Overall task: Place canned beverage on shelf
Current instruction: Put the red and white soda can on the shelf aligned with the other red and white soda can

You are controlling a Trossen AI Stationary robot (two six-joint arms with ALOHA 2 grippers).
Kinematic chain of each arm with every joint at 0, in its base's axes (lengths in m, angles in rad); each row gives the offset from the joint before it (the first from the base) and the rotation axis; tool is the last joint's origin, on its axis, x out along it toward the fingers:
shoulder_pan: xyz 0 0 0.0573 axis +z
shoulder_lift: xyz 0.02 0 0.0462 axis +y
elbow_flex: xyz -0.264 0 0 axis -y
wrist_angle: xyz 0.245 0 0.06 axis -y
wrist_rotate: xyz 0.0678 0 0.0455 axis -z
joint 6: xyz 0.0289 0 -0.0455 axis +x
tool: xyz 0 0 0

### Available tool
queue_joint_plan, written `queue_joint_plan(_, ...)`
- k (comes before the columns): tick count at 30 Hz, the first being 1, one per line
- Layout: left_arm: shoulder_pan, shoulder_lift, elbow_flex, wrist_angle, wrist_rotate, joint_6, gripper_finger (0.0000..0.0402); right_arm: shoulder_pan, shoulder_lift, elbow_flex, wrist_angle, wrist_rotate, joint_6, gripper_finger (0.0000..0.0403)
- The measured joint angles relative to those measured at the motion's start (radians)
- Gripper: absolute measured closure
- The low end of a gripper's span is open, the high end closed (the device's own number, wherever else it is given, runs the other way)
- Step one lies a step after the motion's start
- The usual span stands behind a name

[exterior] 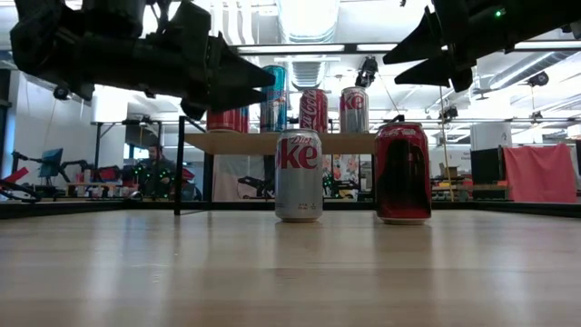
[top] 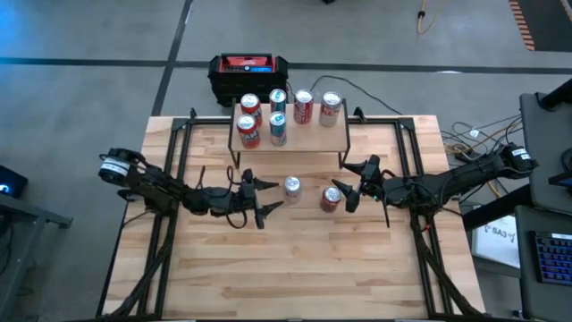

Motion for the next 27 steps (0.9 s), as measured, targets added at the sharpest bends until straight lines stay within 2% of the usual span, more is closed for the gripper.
queue_joint_plan(24,-0.001,0.000,0.001,-0.016,0.000,-0.050,0.0127,-0.009,0.000,0.000,0.001,-0.007,-0.003,0.0103)
queue_joint_plan(27,-0.001,0.000,0.009,-0.015,0.000,-0.050,0.0127,-0.017,0.000,0.000,0.035,-0.007,-0.116,0.0103)
